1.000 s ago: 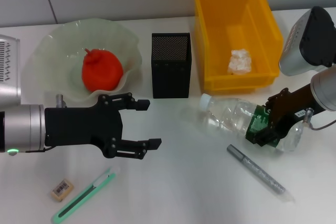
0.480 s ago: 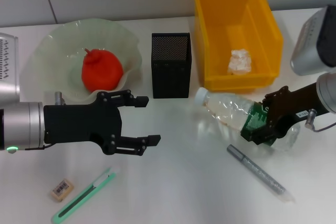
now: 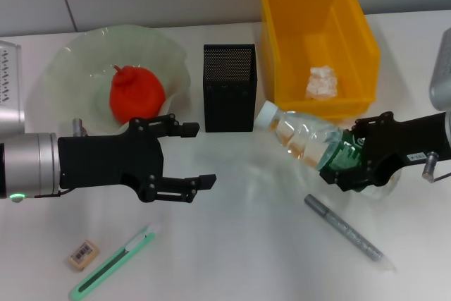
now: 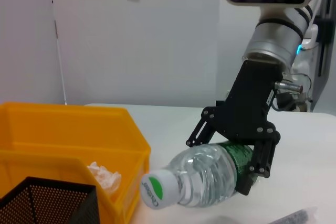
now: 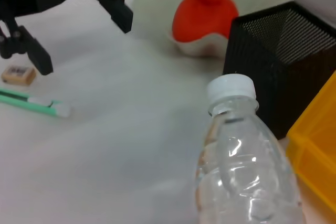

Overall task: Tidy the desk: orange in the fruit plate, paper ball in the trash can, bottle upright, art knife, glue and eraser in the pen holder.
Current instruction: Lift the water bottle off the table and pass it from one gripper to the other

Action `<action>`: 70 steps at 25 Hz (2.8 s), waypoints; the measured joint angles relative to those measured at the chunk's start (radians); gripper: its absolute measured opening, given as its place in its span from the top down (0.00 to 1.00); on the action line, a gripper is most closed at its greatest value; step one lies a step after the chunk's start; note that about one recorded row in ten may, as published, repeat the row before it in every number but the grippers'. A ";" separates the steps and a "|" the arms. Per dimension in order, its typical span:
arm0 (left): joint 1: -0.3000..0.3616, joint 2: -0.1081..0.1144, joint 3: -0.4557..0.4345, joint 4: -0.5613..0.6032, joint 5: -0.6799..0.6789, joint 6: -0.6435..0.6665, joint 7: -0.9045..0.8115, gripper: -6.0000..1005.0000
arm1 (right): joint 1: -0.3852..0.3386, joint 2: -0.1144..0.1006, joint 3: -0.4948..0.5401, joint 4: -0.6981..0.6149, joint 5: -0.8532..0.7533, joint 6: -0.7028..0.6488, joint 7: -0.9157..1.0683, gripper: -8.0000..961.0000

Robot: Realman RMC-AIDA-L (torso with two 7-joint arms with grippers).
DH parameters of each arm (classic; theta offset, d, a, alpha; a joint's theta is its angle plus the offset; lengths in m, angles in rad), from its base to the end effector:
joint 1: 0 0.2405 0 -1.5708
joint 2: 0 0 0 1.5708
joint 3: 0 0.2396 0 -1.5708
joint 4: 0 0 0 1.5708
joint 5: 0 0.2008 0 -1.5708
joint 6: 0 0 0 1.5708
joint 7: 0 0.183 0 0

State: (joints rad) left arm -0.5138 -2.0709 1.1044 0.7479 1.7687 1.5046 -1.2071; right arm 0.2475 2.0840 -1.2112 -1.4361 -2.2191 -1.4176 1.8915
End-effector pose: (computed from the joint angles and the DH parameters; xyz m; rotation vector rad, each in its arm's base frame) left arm -0.1849 0.3183 -0.0545 -2.9105 -0.1068 -0.6510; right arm 0.2300 0.3151 0.0021 -2.6931 0.5148 -0.0297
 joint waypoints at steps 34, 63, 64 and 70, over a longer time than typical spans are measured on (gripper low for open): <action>0.011 -0.001 0.000 -0.006 -0.125 -0.064 0.014 0.14 | -0.090 -0.003 0.118 0.227 0.581 -0.002 -0.626 0.20; 0.037 -0.003 0.012 -0.171 -0.474 -0.071 0.101 0.14 | 0.002 -0.001 0.223 0.598 0.798 -0.104 -0.977 0.20; 0.037 -0.003 0.012 -0.171 -0.474 -0.071 0.101 0.14 | 0.007 -0.001 0.223 0.604 0.799 -0.103 -0.978 0.20; 0.031 -0.007 0.012 -0.291 -0.638 0.010 0.203 0.14 | 0.057 0.000 0.223 0.696 0.835 -0.092 -1.025 0.20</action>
State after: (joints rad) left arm -0.4827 -2.0781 1.1166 0.4569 1.1309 1.5149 -1.0038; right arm 0.3043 2.0837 -0.9878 -0.7402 -1.3838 -1.5098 0.8661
